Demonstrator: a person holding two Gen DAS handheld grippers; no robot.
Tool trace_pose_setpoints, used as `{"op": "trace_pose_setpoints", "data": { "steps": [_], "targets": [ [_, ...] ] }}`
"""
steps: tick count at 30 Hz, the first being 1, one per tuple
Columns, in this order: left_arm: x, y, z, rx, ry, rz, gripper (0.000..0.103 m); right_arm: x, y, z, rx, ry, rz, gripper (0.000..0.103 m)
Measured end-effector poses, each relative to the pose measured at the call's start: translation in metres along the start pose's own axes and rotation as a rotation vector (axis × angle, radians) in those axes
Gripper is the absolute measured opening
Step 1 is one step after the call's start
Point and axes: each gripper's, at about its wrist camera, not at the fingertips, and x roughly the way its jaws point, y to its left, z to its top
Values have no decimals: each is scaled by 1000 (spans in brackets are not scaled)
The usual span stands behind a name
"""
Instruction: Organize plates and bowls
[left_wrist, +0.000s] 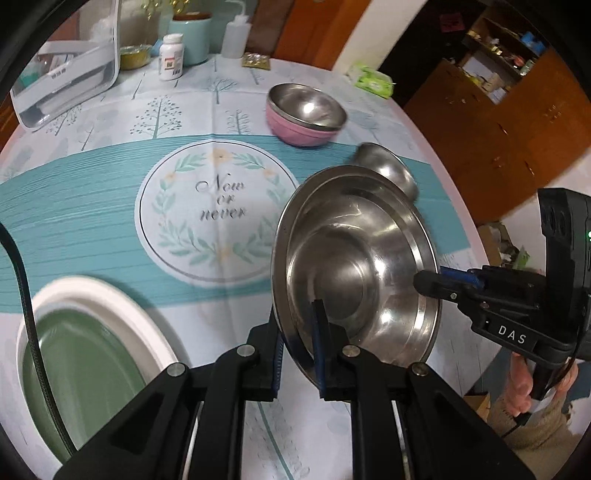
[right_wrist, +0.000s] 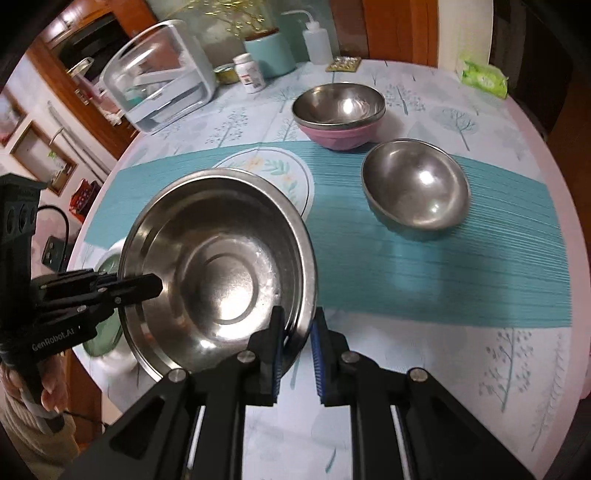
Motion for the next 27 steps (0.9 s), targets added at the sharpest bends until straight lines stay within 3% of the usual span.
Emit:
{"op": "trace_pose_setpoints", "data": {
  "steps": [11, 27],
  "targets": [
    [4, -11, -61, 6, 19, 10, 13, 3, 1, -54, 29, 48, 21, 14],
    [19, -12, -78, -4, 39, 41, 14, 15, -1, -75, 95, 72, 25, 14]
  ]
}}
